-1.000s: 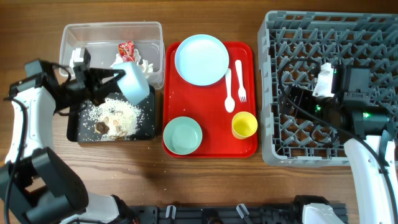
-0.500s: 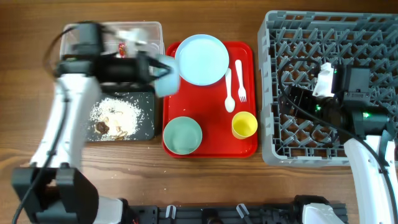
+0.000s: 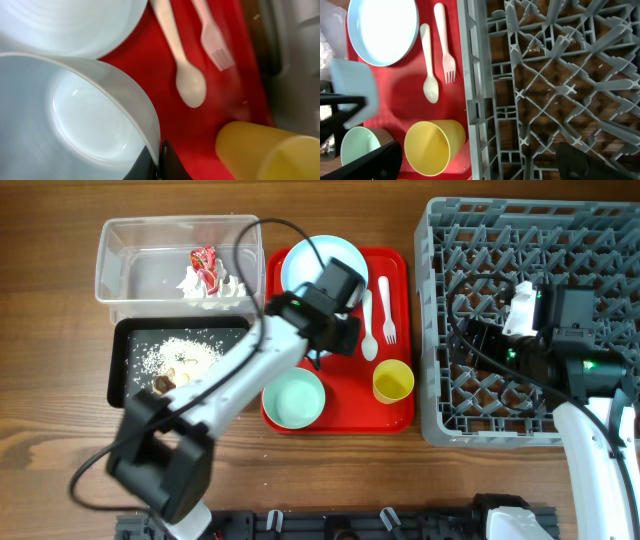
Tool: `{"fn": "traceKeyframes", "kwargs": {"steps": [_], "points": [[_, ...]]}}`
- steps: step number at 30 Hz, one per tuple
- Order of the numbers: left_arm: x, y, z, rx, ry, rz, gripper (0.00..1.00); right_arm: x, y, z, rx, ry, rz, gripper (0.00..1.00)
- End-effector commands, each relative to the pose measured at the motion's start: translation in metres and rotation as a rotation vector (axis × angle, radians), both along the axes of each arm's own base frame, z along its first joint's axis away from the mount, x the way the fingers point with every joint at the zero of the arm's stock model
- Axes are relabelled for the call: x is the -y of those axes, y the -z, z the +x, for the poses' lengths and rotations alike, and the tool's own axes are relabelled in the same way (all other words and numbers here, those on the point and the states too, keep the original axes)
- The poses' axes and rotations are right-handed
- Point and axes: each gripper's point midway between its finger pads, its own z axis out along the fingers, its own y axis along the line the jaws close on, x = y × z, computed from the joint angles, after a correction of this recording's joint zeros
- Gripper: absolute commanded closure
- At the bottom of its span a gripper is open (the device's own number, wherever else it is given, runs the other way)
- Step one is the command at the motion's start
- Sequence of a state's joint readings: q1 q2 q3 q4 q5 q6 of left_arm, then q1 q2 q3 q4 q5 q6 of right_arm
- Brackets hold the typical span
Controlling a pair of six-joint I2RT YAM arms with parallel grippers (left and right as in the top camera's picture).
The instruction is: Sort waste into correct bins and load items into the dishwasher rack
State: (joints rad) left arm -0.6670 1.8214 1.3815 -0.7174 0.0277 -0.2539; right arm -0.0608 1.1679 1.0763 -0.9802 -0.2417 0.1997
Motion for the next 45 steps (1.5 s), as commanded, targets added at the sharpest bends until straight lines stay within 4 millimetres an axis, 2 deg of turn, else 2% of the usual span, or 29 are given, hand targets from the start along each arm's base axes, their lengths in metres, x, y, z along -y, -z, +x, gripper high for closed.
{"fn": "traceKeyframes", "kwargs": {"steps": [1,3,4,7,9,11,14,18,23,27,28,31,35,41,45], "points": [[0.000,0.019,0.002,0.014,-0.018,0.090,0.96,0.002,-0.006,0.004,0.017,-0.006,-0.012,0.00],[0.003,0.023,-0.002,0.006,-0.006,0.097,0.91,0.002,-0.007,0.006,0.024,-0.006,-0.013,0.00],[0.004,0.023,-0.003,0.007,-0.002,0.097,0.84,0.001,-0.008,0.007,0.032,-0.013,-0.007,0.00],[0.005,0.020,-0.001,0.014,-0.012,0.087,0.54,-0.011,-0.014,0.010,0.058,-0.048,0.052,0.00],[0.004,0.018,0.001,0.018,-0.024,0.080,0.44,-0.016,-0.018,0.014,0.082,-0.065,0.078,0.00],[0.001,0.010,0.006,0.020,-0.054,0.058,0.38,-0.022,-0.024,0.020,0.118,-0.087,0.102,0.04],[-0.013,-0.008,0.017,0.027,-0.142,0.025,0.36,-0.034,-0.033,0.027,0.166,-0.129,0.142,0.10],[-0.048,-0.045,0.031,0.011,-0.301,-0.057,0.34,-0.054,-0.045,0.036,0.215,-0.141,0.181,0.12],[-0.111,-0.084,0.040,-0.023,-0.485,-0.177,0.28,-0.084,-0.054,0.046,0.268,-0.132,0.162,0.13],[-0.171,-0.099,0.041,-0.028,-0.629,-0.195,0.23,-0.109,-0.051,0.054,0.288,-0.091,0.132,0.15],[-0.181,-0.099,0.041,-0.031,-0.650,-0.191,0.23,-0.116,-0.049,0.056,0.289,-0.087,0.129,0.16],[-0.212,-0.096,0.038,-0.057,-0.731,-0.175,0.22,-0.138,-0.035,0.063,0.269,-0.106,0.130,0.17],[-0.238,-0.091,0.032,-0.092,-0.798,-0.157,0.22,-0.163,0.008,0.077,0.165,-0.125,0.121,0.19],[-0.247,-0.090,0.031,-0.095,-0.826,-0.156,0.21,-0.185,0.069,0.102,-0.003,-0.154,0.096,0.24],[-0.247,-0.090,0.031,-0.095,-0.825,-0.156,0.21,-0.187,0.108,0.101,-0.101,-0.156,0.068,0.31]]}}
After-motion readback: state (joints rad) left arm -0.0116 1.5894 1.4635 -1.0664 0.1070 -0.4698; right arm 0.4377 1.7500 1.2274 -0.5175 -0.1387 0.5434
